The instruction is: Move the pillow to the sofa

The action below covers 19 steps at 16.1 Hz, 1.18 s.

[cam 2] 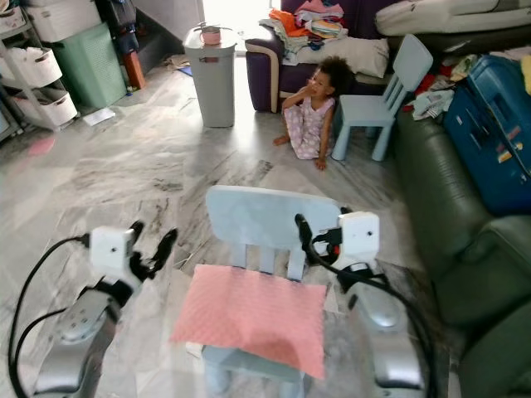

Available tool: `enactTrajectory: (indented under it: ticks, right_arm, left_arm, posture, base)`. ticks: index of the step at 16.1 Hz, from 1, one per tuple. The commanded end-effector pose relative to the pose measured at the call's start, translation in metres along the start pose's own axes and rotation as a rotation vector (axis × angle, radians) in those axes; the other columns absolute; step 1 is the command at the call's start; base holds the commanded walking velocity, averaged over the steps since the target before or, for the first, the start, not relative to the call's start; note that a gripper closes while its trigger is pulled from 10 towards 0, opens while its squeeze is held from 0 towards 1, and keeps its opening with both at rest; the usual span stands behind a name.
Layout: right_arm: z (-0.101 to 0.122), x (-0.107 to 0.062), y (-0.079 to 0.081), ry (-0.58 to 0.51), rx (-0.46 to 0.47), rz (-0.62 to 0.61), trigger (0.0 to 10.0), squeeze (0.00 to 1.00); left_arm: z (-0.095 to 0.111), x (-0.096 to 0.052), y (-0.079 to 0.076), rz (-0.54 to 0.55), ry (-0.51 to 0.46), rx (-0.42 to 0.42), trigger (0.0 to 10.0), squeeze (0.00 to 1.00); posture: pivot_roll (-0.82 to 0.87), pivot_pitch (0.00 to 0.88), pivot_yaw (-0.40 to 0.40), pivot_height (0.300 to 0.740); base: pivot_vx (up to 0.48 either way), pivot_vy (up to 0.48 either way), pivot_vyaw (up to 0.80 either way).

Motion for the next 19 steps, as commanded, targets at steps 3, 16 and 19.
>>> enactTrajectory:
  ticks: [3, 16, 19]
  right_arm:
    - [0.006, -0.001, 0.000, -0.002, 0.006, -0.026, 10.0, 0.00]
    - [0.002, -0.007, 0.004, 0.034, -0.008, 0.023, 10.0, 0.00]
    - [-0.002, -0.013, 0.011, 0.049, 0.008, 0.036, 10.0, 0.00]
  left_arm:
    - [0.005, 0.009, -0.005, -0.042, -0.004, 0.007, 10.0, 0.00]
    - [-0.003, -0.014, 0.001, 0.028, 0.033, -0.065, 10.0, 0.00]
    - [-0.005, -0.020, -0.003, 0.027, 0.050, -0.074, 10.0, 0.00]
  posture:
    - [-0.08, 0.000, 0.017, 0.740]
    - [-0.05, 0.000, -0.025, 0.740]
    - [-0.05, 0.000, -0.024, 0.740]
  base:
    - [0.000, 0.000, -0.80]
    - [0.000, 0.000, -0.04]
    - [0.000, 0.000, 0.00]
Point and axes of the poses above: a point about 5 cm out from each wrist's last joint towards the gripper, its own x axis pointing out of the wrist towards the gripper, its own z axis along the axis of the wrist's last joint, y = z × x, the point moved 4 cm from there along x, pointing out of the wrist towards the gripper, and after that the axes turned 10 degrees about x, right-handed, at the moved point
